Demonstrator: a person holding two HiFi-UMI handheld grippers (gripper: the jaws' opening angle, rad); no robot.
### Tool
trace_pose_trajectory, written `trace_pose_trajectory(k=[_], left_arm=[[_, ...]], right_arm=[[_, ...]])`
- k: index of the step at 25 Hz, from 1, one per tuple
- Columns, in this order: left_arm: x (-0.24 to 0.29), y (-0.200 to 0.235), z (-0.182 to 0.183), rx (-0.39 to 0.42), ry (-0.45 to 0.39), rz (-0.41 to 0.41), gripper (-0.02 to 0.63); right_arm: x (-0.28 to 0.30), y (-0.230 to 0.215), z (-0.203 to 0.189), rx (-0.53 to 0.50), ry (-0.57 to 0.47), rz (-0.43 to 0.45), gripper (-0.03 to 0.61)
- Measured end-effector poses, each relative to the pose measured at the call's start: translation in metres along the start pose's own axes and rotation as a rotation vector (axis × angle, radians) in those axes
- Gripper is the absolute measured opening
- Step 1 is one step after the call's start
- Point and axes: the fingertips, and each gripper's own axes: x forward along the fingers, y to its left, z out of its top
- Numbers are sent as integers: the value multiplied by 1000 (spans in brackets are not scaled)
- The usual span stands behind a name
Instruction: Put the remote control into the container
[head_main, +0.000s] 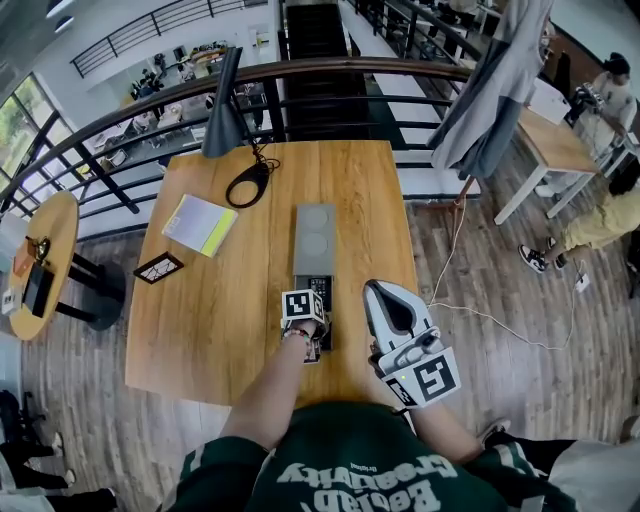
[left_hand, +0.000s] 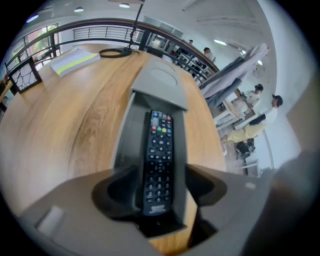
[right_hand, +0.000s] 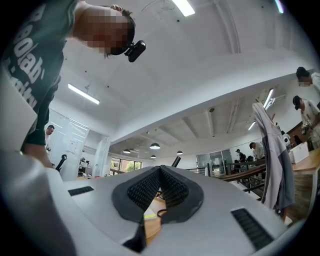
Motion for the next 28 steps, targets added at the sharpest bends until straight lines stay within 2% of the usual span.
trace_pose_trajectory(k=[4,6,7,13,18,21,28], left_arm=[[-1,4,-6,-16,-7,-16,279],[-3,10,-9,-12,-14,3,185],[-4,11,-9,-7,-20,9,158],[-14,14,-10,-26,-55,-40,152],[-28,14,-6,-11,-85,-73,138],[-44,8,1,-2,-147,-115,137],[-100,-21,22,88,-304,-211,137]], right_arm=[[-1,8,5,-8,-3,6,15],[-2,11,6,-12,0,10,15],[-2,13,6,-14,2,12,15],[0,22,1,-28,24,21,15],[5,19,-4,-39,49,-13,15],[10,19,-6,-35,57,-19,15],[18,28,-8,-24,70,-8,15]])
